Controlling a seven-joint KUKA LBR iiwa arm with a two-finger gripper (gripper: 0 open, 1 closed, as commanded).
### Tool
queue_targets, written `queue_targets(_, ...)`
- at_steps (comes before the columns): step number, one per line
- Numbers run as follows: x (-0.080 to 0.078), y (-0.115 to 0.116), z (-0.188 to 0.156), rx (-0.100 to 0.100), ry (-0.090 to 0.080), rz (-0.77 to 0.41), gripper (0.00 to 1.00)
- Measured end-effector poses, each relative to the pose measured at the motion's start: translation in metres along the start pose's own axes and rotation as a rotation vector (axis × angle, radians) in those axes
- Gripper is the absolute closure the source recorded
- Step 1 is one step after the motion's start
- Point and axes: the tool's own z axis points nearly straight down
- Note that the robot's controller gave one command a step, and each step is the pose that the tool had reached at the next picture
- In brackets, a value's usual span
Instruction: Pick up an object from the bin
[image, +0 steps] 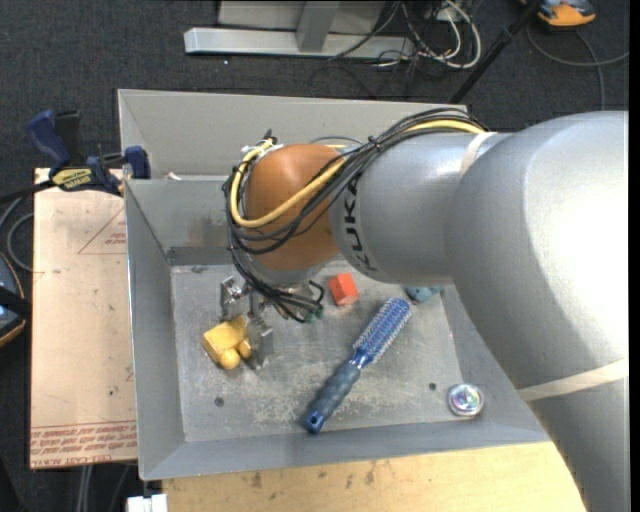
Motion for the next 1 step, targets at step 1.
queue_targets(1, -0.0043, 0.0000, -0.0743, 0.002, 0.005, 0.002, 1.00)
